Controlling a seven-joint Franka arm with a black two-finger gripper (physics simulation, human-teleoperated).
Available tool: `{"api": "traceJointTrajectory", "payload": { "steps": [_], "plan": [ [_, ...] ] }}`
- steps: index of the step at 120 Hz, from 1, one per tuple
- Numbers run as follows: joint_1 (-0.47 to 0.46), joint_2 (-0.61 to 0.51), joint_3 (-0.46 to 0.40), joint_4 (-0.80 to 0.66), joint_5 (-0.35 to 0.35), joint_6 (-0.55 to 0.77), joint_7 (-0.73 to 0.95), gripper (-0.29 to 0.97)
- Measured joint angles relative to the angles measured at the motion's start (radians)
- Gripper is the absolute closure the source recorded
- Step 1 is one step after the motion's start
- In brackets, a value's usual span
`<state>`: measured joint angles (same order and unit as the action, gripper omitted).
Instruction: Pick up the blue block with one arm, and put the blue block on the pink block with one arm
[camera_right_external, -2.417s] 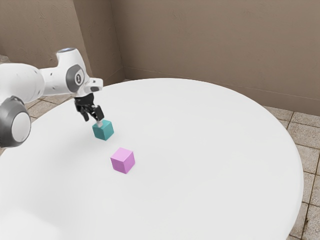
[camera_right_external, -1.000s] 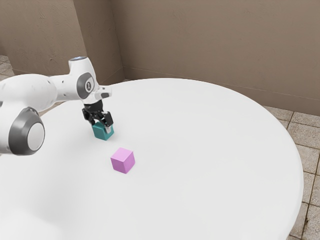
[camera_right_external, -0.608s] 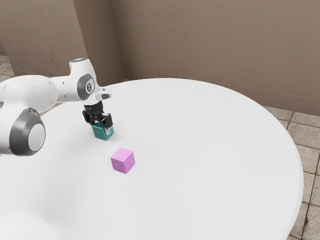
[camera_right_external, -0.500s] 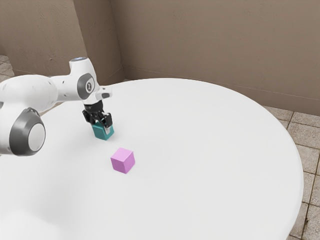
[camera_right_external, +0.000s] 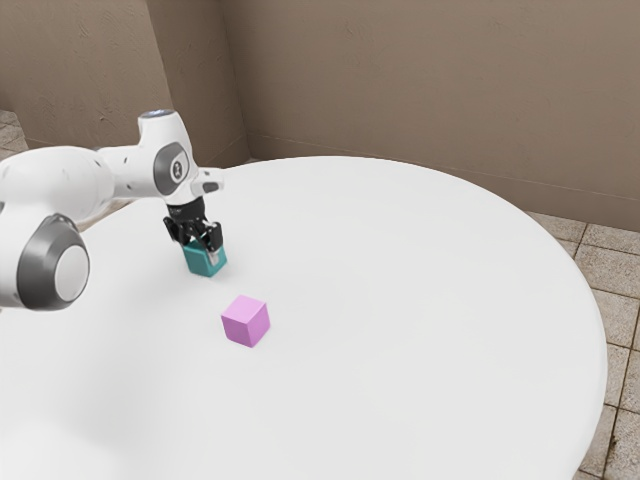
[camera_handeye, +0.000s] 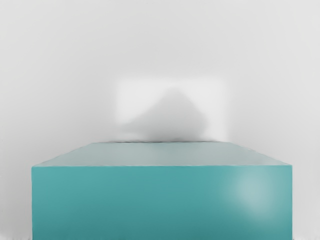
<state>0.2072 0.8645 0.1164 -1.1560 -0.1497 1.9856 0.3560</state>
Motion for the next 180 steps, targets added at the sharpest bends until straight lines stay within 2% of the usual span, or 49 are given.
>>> {"api": "traceJointTrajectory", "payload": {
  "steps": [12, 18, 39, 58, 74, 86, 117, 180],
  "plan": [
    [-0.009, -0.031, 0.001, -0.007, 0.001, -0.021, -0.003, 0.30],
    [-0.018, -0.082, 0.001, -0.050, 0.001, -0.038, -0.005, 0.31],
    [-0.069, -0.363, 0.005, -0.353, 0.005, -0.065, -0.011, 0.31],
    [-0.128, -0.508, 0.006, -0.530, 0.035, -0.067, -0.024, 0.31],
    [-0.182, -0.635, 0.001, -0.718, 0.083, -0.009, -0.049, 0.31],
    [-0.205, -0.650, 0.000, -0.776, 0.100, 0.071, -0.074, 0.31],
    [-0.232, -0.629, -0.001, -0.790, 0.124, 0.224, -0.124, 0.31],
    [-0.294, -0.684, -0.001, -0.911, 0.084, 0.281, -0.307, 0.31]
  ]
}}
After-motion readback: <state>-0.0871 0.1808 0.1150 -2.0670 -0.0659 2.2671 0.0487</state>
